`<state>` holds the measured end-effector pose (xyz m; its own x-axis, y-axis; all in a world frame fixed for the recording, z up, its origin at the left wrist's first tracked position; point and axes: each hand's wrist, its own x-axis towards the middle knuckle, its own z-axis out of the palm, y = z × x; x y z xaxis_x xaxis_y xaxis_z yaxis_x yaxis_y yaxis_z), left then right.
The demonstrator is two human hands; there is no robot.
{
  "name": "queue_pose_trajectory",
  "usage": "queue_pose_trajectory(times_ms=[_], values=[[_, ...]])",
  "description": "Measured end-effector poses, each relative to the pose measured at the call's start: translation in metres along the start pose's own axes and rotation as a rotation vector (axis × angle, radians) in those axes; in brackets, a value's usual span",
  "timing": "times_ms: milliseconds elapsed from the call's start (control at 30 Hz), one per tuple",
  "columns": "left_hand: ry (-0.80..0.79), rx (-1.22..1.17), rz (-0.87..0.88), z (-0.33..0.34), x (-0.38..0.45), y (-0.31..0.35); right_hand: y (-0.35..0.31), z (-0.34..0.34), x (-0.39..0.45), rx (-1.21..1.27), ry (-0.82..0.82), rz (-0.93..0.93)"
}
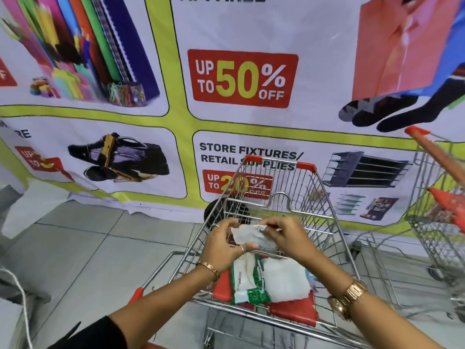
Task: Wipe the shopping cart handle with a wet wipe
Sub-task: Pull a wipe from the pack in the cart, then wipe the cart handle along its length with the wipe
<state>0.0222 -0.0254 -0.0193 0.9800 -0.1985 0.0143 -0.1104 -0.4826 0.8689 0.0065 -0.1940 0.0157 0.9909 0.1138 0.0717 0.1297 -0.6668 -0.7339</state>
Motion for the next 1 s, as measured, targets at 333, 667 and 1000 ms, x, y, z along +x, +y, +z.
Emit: queue_pose_trajectory(times_ms=[333,667,1000], values=[[0.149,-0.024,0.195,-0.060,-0.045,0.050,-0.072,-0.008,-0.052,0.130,0.261,0.087],[0.184,-0.031,0.442,-0.105,-0.096,0.076,-0.124,-0.013,-0.117,0.539,0.468,0.168],[0.147,0.188,0.644,-0.119,-0.115,0.096,-0.118,-0.051,-0.157,0.940,0.719,0.336]])
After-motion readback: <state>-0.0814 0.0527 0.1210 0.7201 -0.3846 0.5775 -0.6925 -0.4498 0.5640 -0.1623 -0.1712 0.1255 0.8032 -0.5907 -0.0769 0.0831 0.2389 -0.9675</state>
